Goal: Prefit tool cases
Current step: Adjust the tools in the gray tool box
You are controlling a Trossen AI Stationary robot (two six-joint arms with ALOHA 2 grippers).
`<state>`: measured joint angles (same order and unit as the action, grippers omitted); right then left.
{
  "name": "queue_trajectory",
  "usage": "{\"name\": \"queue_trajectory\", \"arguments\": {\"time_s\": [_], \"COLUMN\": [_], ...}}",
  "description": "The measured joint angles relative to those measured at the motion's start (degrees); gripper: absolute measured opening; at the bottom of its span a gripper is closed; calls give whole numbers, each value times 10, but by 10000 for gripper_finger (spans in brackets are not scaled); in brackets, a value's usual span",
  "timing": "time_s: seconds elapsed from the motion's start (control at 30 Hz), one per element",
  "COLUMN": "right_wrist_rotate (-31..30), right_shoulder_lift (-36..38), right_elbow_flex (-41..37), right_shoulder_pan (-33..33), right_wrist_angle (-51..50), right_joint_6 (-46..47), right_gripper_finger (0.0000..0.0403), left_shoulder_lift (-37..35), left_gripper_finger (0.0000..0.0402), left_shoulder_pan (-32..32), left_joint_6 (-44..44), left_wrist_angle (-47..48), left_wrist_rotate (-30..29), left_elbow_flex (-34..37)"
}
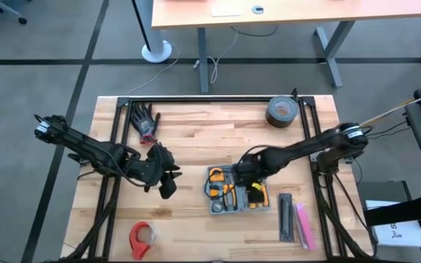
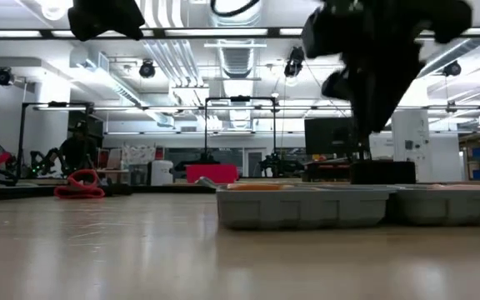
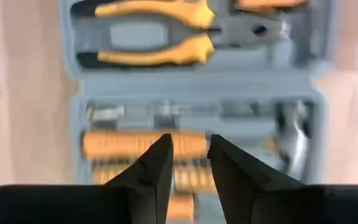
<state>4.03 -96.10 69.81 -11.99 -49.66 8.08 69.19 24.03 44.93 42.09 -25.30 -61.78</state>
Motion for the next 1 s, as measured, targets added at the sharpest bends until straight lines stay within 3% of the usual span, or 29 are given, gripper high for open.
{"name": "queue_trajectory", "arguments": {"time_s": [0.33,0.67,1.0], "right_wrist_rotate": [-27,-27,-42], "right_shoulder_lift": [20,20,19], "right_elbow_flex": [79,52,-8], "right_shoulder_pan": [-1,-1,5], "right_wrist_angle": [-123,-103,-29], "right_joint_6": [-3,-28,-55], "right_gripper_finger": [98,88,122], "left_shoulder_lift": [0,0,0], "left_gripper_finger": [105,105,105], "left_shoulder_pan": [0,0,0], "left_joint_6": [0,0,0], "left_wrist_angle": [1,0,0], "left_wrist_rotate": [4,4,4], "left_elbow_flex": [-1,-1,-1]}}
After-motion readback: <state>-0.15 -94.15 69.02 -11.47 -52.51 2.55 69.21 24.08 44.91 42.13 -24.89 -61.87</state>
